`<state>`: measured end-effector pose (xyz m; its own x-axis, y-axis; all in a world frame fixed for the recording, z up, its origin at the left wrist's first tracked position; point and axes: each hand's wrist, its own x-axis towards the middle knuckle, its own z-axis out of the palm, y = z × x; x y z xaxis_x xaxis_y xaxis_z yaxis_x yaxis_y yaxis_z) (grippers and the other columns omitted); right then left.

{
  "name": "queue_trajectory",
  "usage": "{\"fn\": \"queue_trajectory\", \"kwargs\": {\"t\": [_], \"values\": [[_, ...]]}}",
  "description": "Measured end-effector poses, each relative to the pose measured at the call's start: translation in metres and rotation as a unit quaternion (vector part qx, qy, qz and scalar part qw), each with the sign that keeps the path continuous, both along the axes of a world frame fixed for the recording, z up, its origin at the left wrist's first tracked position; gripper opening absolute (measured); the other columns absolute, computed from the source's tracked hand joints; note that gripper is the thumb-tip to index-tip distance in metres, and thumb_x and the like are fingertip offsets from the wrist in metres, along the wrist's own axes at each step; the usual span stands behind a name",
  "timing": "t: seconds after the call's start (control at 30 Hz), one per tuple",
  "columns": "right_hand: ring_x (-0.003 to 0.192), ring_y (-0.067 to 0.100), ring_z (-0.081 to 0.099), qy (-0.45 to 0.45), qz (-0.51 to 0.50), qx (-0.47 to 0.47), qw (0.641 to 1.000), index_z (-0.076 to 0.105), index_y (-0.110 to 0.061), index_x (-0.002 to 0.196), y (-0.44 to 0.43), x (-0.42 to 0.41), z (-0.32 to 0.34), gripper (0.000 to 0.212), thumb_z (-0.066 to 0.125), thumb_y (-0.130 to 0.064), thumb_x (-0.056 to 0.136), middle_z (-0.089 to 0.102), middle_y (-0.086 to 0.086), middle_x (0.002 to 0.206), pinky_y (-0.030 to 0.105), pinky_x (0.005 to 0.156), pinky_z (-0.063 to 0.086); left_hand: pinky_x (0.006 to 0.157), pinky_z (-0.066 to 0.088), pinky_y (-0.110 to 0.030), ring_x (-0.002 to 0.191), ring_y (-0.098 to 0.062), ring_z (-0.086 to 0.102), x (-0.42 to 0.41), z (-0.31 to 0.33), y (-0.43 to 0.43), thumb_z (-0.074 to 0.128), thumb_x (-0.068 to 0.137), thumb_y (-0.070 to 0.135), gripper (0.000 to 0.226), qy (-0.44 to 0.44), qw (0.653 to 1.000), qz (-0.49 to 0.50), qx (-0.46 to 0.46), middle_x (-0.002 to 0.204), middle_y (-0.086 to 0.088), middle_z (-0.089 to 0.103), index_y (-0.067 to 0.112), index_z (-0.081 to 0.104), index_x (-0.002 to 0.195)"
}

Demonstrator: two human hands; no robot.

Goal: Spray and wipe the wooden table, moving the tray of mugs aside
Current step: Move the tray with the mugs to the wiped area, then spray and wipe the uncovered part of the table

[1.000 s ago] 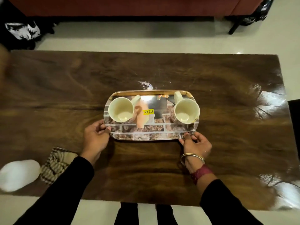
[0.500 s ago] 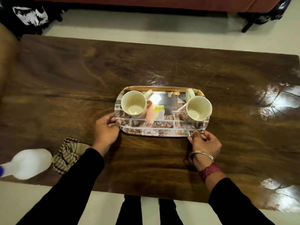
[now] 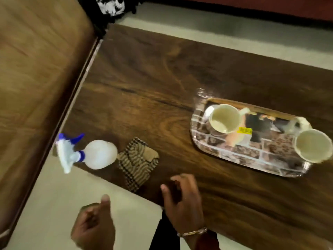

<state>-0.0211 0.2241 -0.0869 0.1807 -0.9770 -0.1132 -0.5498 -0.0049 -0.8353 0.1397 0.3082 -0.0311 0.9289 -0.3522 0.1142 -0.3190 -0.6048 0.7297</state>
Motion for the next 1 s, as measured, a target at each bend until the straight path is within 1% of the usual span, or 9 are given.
{"fn": "queue_trajectory", "kwargs": {"t": [0.1, 0.2, 0.37, 0.43, 0.5, 0.57, 0.67, 0.8, 1.0], "values": [[0.124, 0.024, 0.057, 0.004, 0.164, -0.035, 0.986, 0.064, -0.011, 0.125, 0.009, 0.073, -0.011, 0.041, 0.068, -0.039, 0.095, 0.060, 0.008, 0.131, 0.035, 0.107, 0.047, 0.052, 0.039, -0.016, 0.052, -0.005, 0.046, 0.068, 0.005, 0.024, 0.080, 0.073, 0.061, 0.053, 0.058, 0.996, 0.030, -0.063, 0.068, 0.012, 0.059, 0.015, 0.058, 0.085], [0.144, 0.035, 0.044, 0.090, 0.210, -0.065, 0.971, 0.054, -0.006, 0.141, 0.006, 0.120, -0.019, 0.066, 0.065, -0.048, 0.091, 0.052, 0.016, 0.148, 0.053, 0.120, 0.037, 0.071, 0.048, -0.017, 0.081, -0.006, 0.052, 0.122, 0.004, 0.015, 0.094, 0.051, 0.044, 0.079, 0.122, 0.989, -0.047, -0.066, 0.103, 0.005, 0.056, 0.042, 0.050, 0.117], [0.160, 0.033, 0.016, 0.254, 0.202, -0.076, 0.943, 0.034, -0.010, 0.159, -0.004, 0.143, -0.038, 0.092, 0.055, -0.068, 0.091, 0.027, 0.012, 0.169, 0.062, 0.125, 0.018, 0.106, 0.044, -0.021, 0.137, -0.013, 0.046, 0.165, 0.003, -0.032, 0.089, 0.050, 0.066, 0.138, 0.103, 0.963, -0.247, -0.009, 0.151, -0.023, 0.036, -0.001, 0.028, 0.154], [0.161, 0.030, 0.013, 0.279, 0.193, -0.080, 0.937, 0.029, -0.012, 0.163, -0.003, 0.145, -0.048, 0.096, 0.053, -0.071, 0.090, 0.022, 0.008, 0.172, 0.061, 0.126, 0.014, 0.116, 0.039, -0.027, 0.145, -0.010, 0.039, 0.172, 0.001, -0.050, 0.090, 0.053, 0.058, 0.128, 0.075, 0.945, -0.317, 0.021, 0.158, -0.009, 0.038, 0.019, 0.026, 0.157], [0.161, 0.029, 0.013, 0.291, 0.186, -0.085, 0.935, 0.028, -0.014, 0.163, -0.003, 0.144, -0.054, 0.096, 0.054, -0.068, 0.089, 0.019, 0.007, 0.173, 0.061, 0.125, 0.012, 0.114, 0.042, -0.030, 0.141, 0.010, 0.036, 0.166, 0.002, -0.067, 0.084, 0.064, 0.054, 0.103, 0.063, 0.943, -0.326, 0.019, 0.150, 0.033, 0.038, 0.053, 0.027, 0.150], [0.161, 0.031, 0.012, 0.303, 0.194, -0.087, 0.929, 0.028, -0.016, 0.164, 0.000, 0.145, -0.057, 0.093, 0.055, -0.064, 0.089, 0.017, 0.007, 0.173, 0.063, 0.124, 0.014, 0.108, 0.047, -0.030, 0.132, 0.017, 0.042, 0.165, -0.015, -0.072, 0.070, 0.078, 0.055, 0.070, 0.046, 0.944, -0.326, 0.007, 0.131, 0.044, 0.044, 0.056, 0.037, 0.139], [0.161, 0.032, 0.012, 0.298, 0.227, -0.106, 0.921, 0.031, -0.023, 0.163, -0.007, 0.141, -0.057, 0.082, 0.051, -0.061, 0.093, 0.015, 0.008, 0.174, 0.065, 0.122, 0.019, 0.100, 0.054, -0.040, 0.114, -0.012, 0.062, 0.177, -0.031, -0.083, 0.053, 0.084, 0.079, 0.038, 0.019, 0.941, -0.325, 0.096, 0.118, 0.020, 0.057, 0.058, 0.052, 0.115], [0.161, 0.033, 0.008, 0.298, 0.209, -0.113, 0.924, 0.028, -0.025, 0.164, -0.091, 0.160, -0.055, 0.078, 0.041, -0.062, 0.097, 0.013, 0.008, 0.174, 0.067, 0.123, 0.013, 0.080, 0.057, -0.013, 0.087, 0.004, 0.067, 0.193, -0.017, -0.109, 0.075, 0.067, 0.011, 0.044, 0.065, 0.963, -0.262, -0.008, 0.097, 0.008, 0.067, 0.026, 0.058, 0.105], [0.160, 0.038, 0.004, 0.309, 0.140, -0.083, 0.937, 0.027, -0.030, 0.163, -0.271, 0.280, -0.061, 0.077, 0.037, -0.063, 0.095, 0.011, 0.008, 0.174, 0.067, 0.124, 0.002, 0.065, 0.053, -0.007, 0.073, -0.018, 0.067, 0.203, -0.011, -0.126, 0.066, 0.066, 0.029, 0.032, 0.227, 0.942, -0.224, 0.099, 0.074, -0.001, 0.065, 0.011, 0.065, 0.093]]}}
